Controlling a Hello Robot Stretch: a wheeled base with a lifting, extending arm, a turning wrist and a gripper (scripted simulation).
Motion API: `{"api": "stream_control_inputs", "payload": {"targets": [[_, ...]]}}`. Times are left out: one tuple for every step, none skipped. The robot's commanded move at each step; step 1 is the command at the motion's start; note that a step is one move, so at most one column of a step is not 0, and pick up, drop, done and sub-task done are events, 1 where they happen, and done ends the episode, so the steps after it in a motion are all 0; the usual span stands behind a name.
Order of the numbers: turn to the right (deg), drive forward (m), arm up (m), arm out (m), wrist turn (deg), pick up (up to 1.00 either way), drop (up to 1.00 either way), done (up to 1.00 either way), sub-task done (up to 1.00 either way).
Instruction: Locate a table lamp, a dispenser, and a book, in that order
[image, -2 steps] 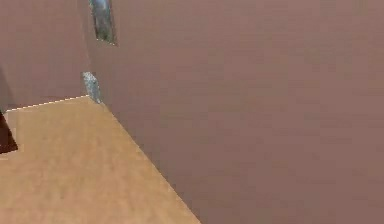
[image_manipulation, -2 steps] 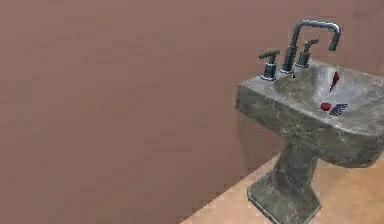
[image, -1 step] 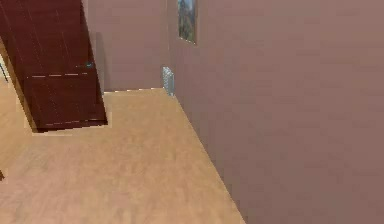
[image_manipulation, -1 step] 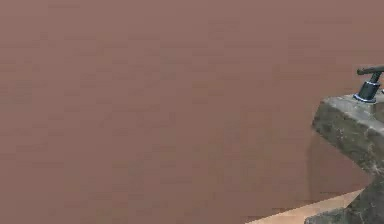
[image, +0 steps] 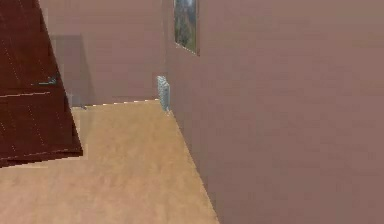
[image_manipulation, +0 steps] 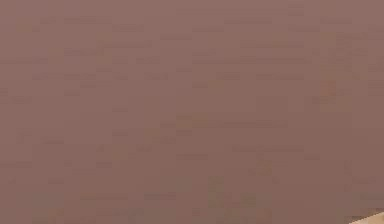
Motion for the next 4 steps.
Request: {"api": "stream_control_inputs", "payload": {"targets": [[-45.0, 0.00, 0.00, 0.00, 0.0, 0.00, 0.00, 0.00, 0.00], [-9.0, 0.00, 0.00, 0.00, 0.0, 0.00, 0.00, 0.00, 0.00], [0.0, 1.00, 0.00, 0.00, 0.0, 0.00, 0.00, 0.00, 0.00], [-3.0, 0.00, 0.00, 0.00, 0.0, 0.00, 0.00, 0.00, 0.00]]}}
